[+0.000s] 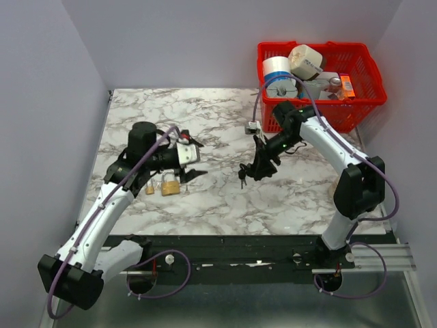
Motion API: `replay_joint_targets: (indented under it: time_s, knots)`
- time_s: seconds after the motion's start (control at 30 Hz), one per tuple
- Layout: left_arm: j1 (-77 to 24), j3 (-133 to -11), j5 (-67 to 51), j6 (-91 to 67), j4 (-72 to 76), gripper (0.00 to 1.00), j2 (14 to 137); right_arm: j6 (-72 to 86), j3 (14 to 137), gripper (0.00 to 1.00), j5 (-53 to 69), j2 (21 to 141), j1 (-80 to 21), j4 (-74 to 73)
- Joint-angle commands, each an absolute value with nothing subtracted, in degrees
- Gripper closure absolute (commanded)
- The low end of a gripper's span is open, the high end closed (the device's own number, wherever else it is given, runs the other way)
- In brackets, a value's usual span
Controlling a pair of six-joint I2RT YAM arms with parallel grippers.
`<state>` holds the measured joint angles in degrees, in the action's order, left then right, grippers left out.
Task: Lock with the key
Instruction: Pick up the lock from the center of the board, then lock the lock.
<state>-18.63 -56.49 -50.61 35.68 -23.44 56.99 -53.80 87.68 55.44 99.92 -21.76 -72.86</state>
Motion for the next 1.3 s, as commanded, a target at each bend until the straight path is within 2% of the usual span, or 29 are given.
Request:
replay_joint_targets:
  time_s: [0.0, 0.23, 0.47, 0.87, 1.1, 1.27]
  knots:
    - [-28.4, -58.2, -51.2, 56.2, -29.5, 0.14, 58.8, -52.7, 92.5, 0.84, 66.3, 103.2, -25.0, -87.5]
    - [-37.1, -61.7, -46.8, 59.6, -30.0, 0.14, 64.3, -47.7, 94.7, 0.84, 68.8, 104.9, -28.6, -87.5]
    - [-40.9, -62.8, -44.4, 62.2, -32.3, 0.18, 67.8, -46.0, 95.4, 0.84, 71.4, 105.5, -31.3, -87.5]
    - [-44.6, -62.4, -41.4, 59.6, -29.1, 0.35, 69.7, -45.2, 97.1, 0.84, 72.5, 106.1, -32.9, -87.5]
    - [-45.0, -62.6, -40.4, 60.7, -30.3, 0.5, 70.2, -45.4, 96.8, 0.84, 72.3, 105.4, -33.8, -87.4]
    - [-45.0, -62.6, -40.3, 62.7, -31.3, 0.54, 70.5, -45.3, 96.5, 0.84, 72.6, 105.1, -34.0, -87.4]
